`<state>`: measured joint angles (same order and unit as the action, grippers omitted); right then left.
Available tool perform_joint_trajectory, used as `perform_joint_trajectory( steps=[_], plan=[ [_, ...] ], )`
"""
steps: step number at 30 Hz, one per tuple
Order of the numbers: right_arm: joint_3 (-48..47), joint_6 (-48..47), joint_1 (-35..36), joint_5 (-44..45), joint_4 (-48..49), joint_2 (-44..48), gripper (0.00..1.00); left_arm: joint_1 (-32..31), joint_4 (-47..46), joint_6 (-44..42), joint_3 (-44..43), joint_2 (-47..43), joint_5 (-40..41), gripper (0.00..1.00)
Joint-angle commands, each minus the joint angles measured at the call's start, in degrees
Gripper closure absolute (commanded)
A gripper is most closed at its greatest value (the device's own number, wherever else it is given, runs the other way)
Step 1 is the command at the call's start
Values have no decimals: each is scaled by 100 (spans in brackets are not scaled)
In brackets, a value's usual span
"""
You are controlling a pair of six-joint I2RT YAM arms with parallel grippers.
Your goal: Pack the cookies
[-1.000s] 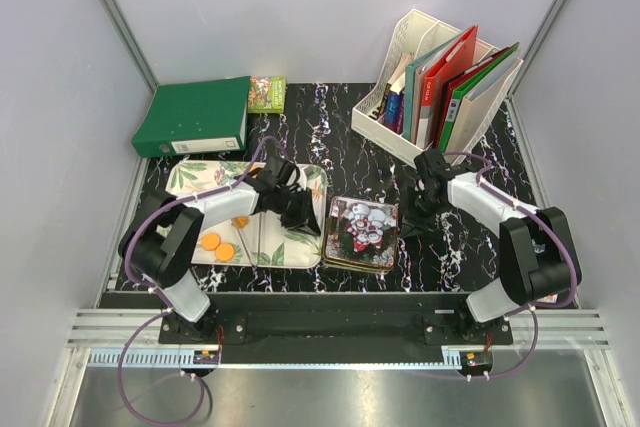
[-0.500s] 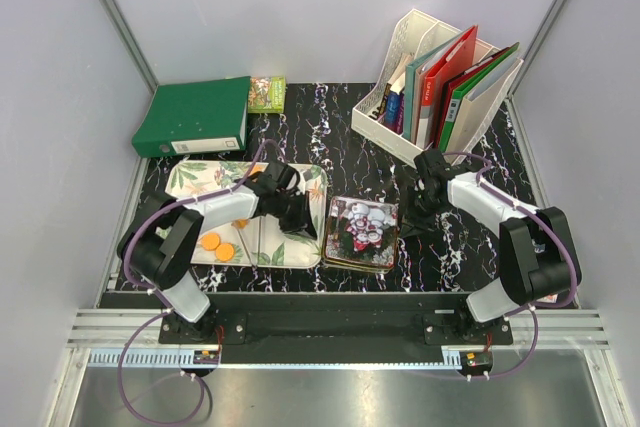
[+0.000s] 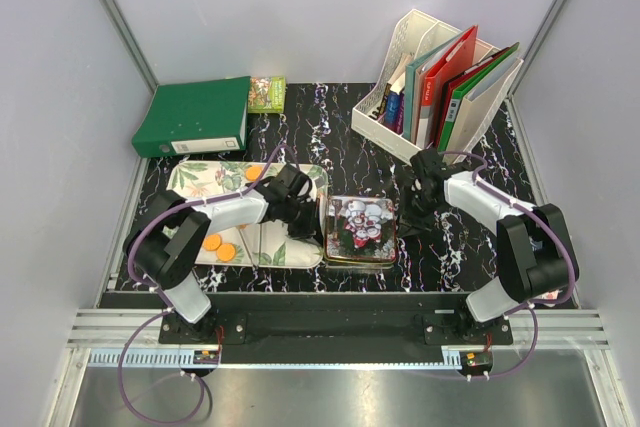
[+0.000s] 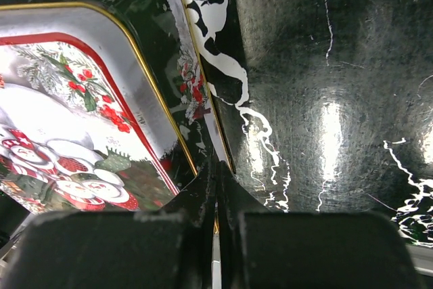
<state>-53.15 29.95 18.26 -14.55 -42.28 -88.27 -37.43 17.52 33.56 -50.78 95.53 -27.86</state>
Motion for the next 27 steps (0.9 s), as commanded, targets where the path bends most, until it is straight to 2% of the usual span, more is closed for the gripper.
perform_joint_trajectory(
  steps=[1,11,27],
  plan=[
    [-258,81,169,-356,168,-15,100,-159,-442,160,-151,19,-71,100],
    [-249,-139,160,127,-157,187,100,-116,-3,-174,-204,-166,281,100],
    [-503,-236,46,1129,-790,600,100,271,383,-236,-1,-526,860,100]
  ],
)
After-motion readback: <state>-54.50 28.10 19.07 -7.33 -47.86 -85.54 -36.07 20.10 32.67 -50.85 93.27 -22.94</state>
